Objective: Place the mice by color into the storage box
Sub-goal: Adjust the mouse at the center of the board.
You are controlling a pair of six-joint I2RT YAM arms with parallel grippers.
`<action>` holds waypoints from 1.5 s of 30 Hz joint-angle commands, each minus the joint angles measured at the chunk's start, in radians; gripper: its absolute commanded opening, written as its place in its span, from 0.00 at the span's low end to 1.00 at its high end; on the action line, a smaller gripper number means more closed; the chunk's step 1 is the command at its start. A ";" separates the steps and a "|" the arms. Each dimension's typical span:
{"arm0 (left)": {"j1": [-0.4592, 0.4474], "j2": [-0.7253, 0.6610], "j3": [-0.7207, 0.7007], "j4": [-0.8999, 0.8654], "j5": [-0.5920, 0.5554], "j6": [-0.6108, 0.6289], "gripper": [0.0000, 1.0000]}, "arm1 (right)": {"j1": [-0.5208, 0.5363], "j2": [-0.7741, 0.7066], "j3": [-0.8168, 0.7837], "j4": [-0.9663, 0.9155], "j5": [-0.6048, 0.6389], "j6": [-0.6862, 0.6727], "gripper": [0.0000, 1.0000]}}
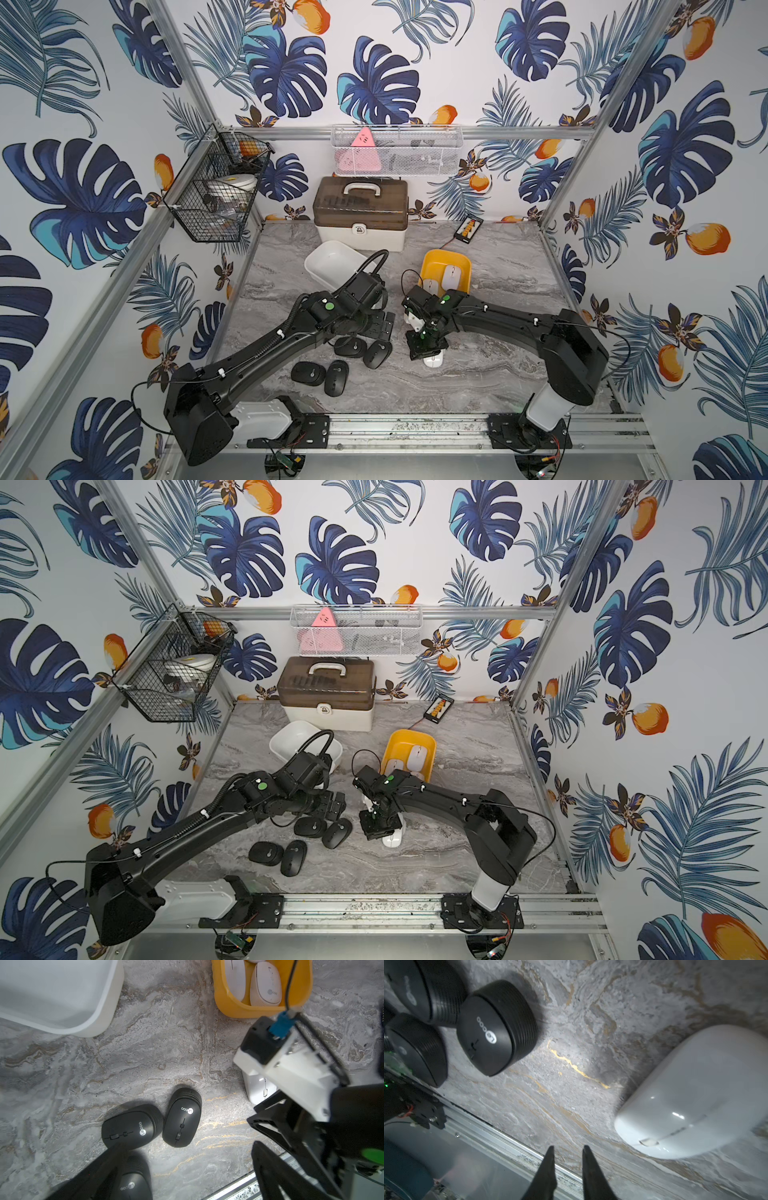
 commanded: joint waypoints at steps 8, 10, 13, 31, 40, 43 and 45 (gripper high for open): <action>0.003 -0.023 0.007 -0.019 -0.052 -0.019 0.99 | 0.017 0.083 -0.005 -0.004 0.125 0.114 0.00; 0.002 -0.021 0.000 -0.014 -0.046 -0.023 0.99 | 0.016 0.075 -0.016 -0.042 0.186 0.124 0.00; 0.003 -0.017 -0.006 -0.003 -0.035 -0.026 0.99 | 0.013 0.071 -0.035 -0.087 0.242 0.135 0.00; -0.025 0.058 0.032 0.079 0.032 0.065 0.99 | -0.222 -0.042 -0.179 -0.101 0.353 0.116 0.00; -0.044 0.075 0.051 0.066 0.016 0.092 0.99 | -0.307 -0.088 -0.093 -0.130 0.338 0.072 0.00; -0.044 0.071 0.039 0.071 0.020 0.092 0.99 | -0.311 -0.090 -0.101 -0.090 0.327 0.056 0.00; -0.043 0.065 0.033 0.074 0.021 0.095 0.99 | -0.313 -0.061 -0.086 -0.066 0.323 0.043 0.00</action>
